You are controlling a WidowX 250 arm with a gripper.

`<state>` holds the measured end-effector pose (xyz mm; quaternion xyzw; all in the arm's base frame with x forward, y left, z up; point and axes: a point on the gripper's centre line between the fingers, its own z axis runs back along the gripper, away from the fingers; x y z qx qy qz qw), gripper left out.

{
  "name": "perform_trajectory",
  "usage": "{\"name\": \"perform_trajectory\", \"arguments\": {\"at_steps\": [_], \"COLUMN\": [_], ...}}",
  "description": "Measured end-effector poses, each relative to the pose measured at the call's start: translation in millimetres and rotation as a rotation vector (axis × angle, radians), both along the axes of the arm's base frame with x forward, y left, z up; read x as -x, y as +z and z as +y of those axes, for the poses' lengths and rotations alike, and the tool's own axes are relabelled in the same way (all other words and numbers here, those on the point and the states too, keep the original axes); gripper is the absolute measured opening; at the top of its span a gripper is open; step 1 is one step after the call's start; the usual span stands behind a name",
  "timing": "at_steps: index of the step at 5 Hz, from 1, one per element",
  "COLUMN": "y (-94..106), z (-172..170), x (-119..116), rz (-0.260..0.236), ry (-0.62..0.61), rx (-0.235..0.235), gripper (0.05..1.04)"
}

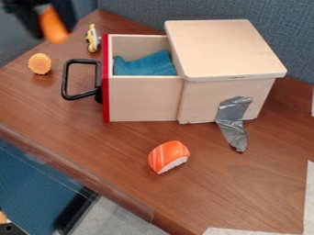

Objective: Take the carrot and put it in the drawer

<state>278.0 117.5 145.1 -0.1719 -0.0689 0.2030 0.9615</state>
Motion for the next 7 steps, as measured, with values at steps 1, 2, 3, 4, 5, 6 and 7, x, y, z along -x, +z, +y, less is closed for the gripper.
{"name": "perform_trajectory", "arguments": {"at_steps": [1,2,3,4,5,6,7], "y": [-11.2,-28.2,-45.1,-58.6,-65.1,-65.3,-51.7], "z": [-29.0,-54.2,-72.5,-80.9,-81.2,-79.1,-71.2], "x": [-22.3,-39.7,-57.4,-74.7,-80.9,-81.4,-75.8], "rz": [0.016,0.032,0.035,0.028,0.018,0.009,-0.005], "ry": [-0.035,-0.061,-0.071,-0.058,-0.051,-0.071,-0.078], "rx": [-0.010,-0.030,-0.075,-0.088,-0.114,-0.128,-0.124], "gripper": [0.707,0.707,0.707,0.774,0.999,1.003,1.001]}}
